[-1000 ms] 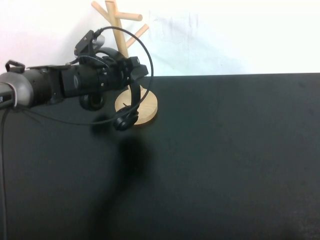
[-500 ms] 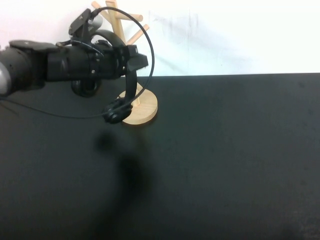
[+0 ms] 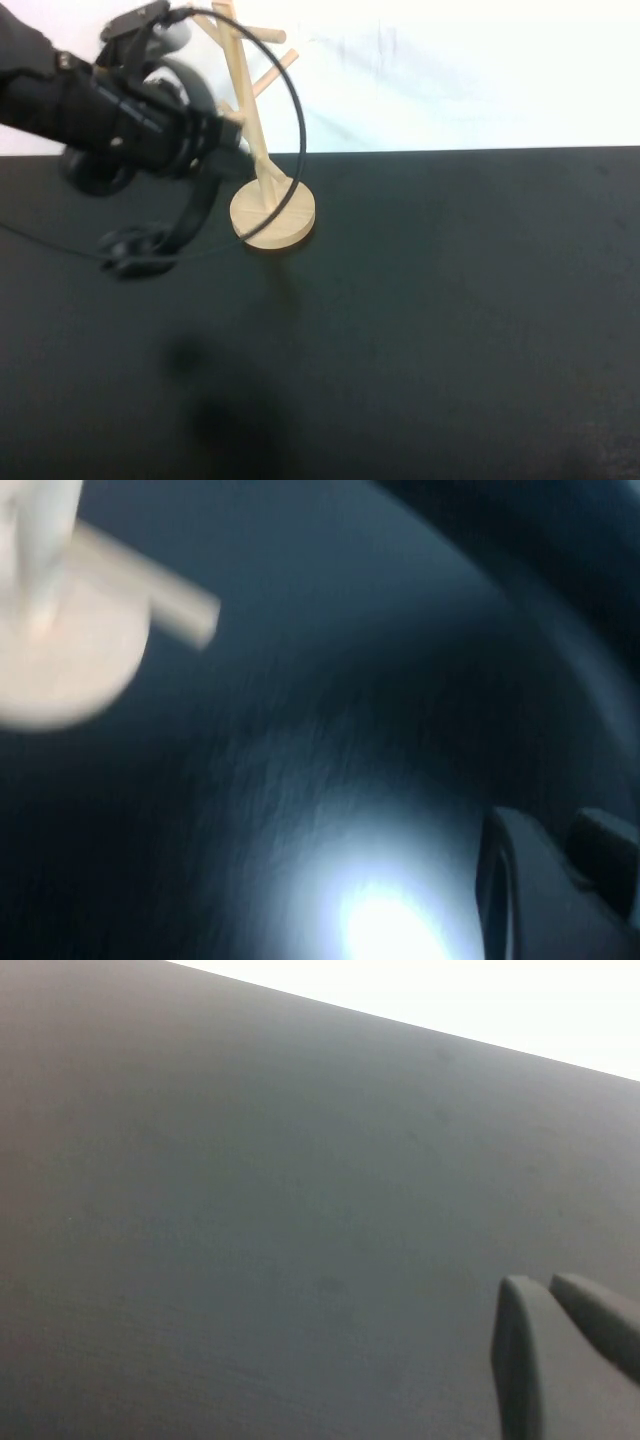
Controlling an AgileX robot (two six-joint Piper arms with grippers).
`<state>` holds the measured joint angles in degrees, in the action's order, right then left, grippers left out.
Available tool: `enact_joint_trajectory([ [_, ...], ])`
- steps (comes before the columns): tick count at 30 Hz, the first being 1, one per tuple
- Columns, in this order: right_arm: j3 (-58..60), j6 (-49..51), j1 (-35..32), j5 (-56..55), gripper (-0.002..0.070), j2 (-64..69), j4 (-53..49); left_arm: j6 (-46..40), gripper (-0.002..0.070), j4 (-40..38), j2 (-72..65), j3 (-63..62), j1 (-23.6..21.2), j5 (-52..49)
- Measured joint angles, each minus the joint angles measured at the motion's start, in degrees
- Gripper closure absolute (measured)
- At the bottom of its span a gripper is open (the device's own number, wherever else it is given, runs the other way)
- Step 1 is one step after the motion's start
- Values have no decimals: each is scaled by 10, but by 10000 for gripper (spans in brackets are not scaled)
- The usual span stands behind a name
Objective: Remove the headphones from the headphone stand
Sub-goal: Place the headphones on the table
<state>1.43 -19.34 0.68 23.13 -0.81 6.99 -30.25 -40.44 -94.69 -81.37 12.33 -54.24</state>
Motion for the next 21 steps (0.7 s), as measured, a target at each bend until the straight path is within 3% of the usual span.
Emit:
enact_joint_trajectory([
  [4, 0, 0, 0, 0, 684, 0, 0, 70, 622, 98, 19, 0, 9, -70],
  [9, 0, 0, 0, 0, 684, 0, 0, 142, 622, 206, 17, 8, 69, -110],
  [15, 0, 0, 0, 0, 684, 0, 0, 177, 622, 261, -14, 68, 148, -37],
  [21, 0, 0, 0, 0, 684, 0, 0, 184, 622, 280, -83, 85, 153, 32],
])
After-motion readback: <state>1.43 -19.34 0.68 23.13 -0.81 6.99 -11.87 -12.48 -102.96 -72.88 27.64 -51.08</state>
